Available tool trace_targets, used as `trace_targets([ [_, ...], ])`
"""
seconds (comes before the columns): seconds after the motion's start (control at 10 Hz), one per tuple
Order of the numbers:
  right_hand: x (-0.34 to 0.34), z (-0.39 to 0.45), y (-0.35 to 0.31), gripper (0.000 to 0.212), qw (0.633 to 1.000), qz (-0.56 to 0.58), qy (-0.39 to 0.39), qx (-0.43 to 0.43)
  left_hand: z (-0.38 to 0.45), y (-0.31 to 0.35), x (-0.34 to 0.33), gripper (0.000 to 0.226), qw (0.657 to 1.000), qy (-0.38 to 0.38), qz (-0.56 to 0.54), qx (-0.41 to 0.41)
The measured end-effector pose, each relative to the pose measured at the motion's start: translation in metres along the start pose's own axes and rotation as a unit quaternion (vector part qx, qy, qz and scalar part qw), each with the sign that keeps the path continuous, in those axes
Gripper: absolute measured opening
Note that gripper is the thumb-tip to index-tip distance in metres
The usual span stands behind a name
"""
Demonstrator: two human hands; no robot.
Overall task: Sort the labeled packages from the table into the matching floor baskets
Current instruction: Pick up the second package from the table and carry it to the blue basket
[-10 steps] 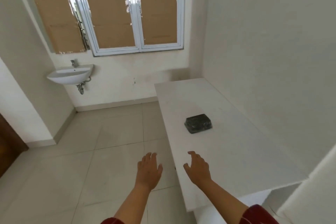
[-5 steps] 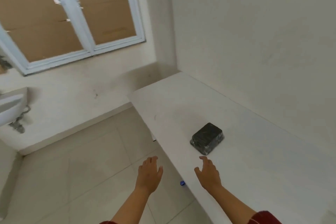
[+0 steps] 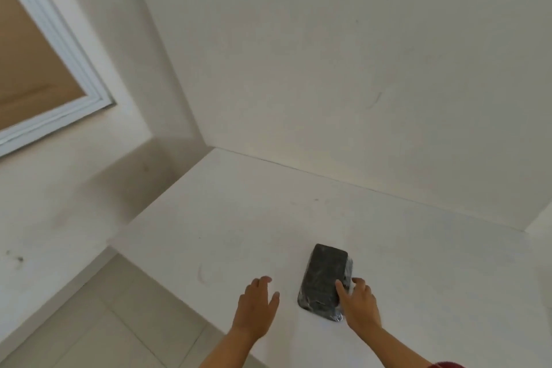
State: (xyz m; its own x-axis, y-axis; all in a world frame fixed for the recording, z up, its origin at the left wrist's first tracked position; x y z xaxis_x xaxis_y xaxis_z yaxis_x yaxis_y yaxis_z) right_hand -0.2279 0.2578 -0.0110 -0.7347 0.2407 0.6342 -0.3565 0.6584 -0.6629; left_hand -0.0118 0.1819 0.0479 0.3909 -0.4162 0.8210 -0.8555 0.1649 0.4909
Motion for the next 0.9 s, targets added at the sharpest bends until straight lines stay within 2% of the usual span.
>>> trace_targets([
  [0.1, -0.005, 0.012, -0.003, 0.065, 0.999, -0.018, 0.021, -0.045, 0.036, 0.001, 0.001, 0.042, 0.999, -0.022, -0.041, -0.005],
  [0.2, -0.012, 0.015, -0.001, 0.065, 0.986, -0.165, -0.028, -0.002, 0.059, 0.01, -0.011, 0.038, 0.985, -0.077, -0.147, 0.036],
  [0.3, -0.018, 0.019, -0.004, 0.062, 0.995, -0.076, -0.014, -0.064, 0.074, 0.022, -0.029, 0.039, 0.964, -0.164, -0.203, 0.058],
  [0.4, -0.021, 0.021, -0.01, 0.063, 0.991, 0.017, 0.026, -0.133, 0.083, 0.032, -0.039, 0.037, 0.943, -0.214, -0.242, 0.078],
  [0.6, -0.009, 0.029, -0.029, 0.059, 0.977, 0.187, 0.054, -0.093, 0.105, 0.039, -0.036, 0.034, 0.902, -0.274, -0.315, 0.112],
  [0.7, 0.005, 0.033, -0.042, 0.061, 0.975, 0.196, 0.091, -0.052, 0.12, 0.039, -0.03, 0.044, 0.874, -0.292, -0.363, 0.14],
  [0.8, 0.012, 0.033, -0.057, 0.064, 0.981, 0.09, 0.171, 0.027, 0.135, 0.035, -0.021, 0.05, 0.867, -0.28, -0.375, 0.168],
  [0.9, 0.005, 0.031, -0.066, 0.064, 0.967, -0.118, 0.188, 0.128, 0.149, 0.027, -0.013, 0.051, 0.872, -0.246, -0.384, 0.179],
])
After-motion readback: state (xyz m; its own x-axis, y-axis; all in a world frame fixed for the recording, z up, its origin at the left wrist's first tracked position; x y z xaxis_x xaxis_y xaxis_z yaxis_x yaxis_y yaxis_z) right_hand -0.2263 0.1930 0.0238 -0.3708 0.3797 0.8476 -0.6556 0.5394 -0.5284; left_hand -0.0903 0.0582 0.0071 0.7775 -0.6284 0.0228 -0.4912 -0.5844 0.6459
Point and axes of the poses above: each hand's wrist, its own z-axis towards the middle knuckle, its own x-axis out of the back of the hand, y = z × x, the point moved 1 cm from there along z, towards the middle knuckle, and after that the axes turned 4 degrees about -z, right-handed, at the moved point
